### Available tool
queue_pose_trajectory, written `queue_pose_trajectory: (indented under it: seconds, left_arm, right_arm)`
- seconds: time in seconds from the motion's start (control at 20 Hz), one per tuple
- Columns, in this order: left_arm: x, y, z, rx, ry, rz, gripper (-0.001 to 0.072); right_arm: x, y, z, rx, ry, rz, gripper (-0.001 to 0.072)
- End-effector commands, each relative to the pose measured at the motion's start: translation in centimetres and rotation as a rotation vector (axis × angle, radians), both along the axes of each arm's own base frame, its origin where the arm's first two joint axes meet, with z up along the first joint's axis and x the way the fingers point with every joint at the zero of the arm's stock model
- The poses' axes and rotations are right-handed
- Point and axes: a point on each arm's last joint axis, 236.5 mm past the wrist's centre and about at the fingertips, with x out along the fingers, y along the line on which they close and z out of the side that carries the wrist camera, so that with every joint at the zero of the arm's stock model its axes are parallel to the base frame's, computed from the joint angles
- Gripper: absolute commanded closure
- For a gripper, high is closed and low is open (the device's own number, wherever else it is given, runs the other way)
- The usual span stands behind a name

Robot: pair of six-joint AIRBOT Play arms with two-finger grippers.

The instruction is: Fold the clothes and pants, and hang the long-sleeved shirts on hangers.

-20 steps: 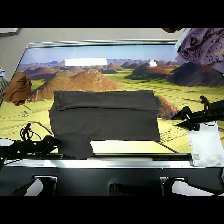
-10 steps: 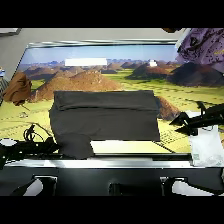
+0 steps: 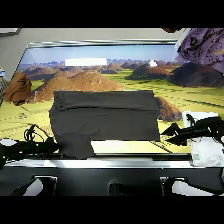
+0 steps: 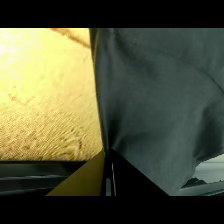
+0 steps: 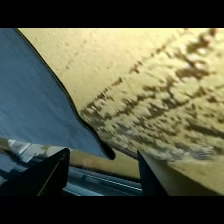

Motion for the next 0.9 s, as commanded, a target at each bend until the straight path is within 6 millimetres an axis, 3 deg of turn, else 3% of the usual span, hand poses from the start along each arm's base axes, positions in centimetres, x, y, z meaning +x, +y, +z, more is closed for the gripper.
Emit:
queue_pose_trajectory:
  seconds: [0.0, 0.2, 0.5, 0.7, 0.85]
  left_arm:
    - [0.1, -0.1, 0.1, -0.006, 0.0, 0.006, 0.0686]
    - [0.1, -0.1, 0.1, -0.008, -0.001, 0.007, 0.0686]
    - [1.0, 0.3, 0.7, 0.003, -0.021, 0.012, 0.0687]
    - [2.6, 1.4, 3.5, 0.02, -0.053, 0.012, 0.0688]
    - [2.6, 2.7, 6.0, 0.089, -0.055, 0.019, 0.0689]
  right_arm:
    - [-0.2, 1.6, -0.5, 0.056, -0.027, -0.024, 0.0232]
    - [-0.7, 2.1, -0.9, 0.071, -0.015, -0.035, 0.0239]
    - [0.1, 2.6, -0.4, 0.102, -0.037, -0.067, 0.0671]
    - [-0.4, 3.1, 0.5, 0.133, 0.001, -0.08, 0.0674]
    - [-1.0, 2.3, 1.8, 0.061, -0.01, -0.071, 0.0675]
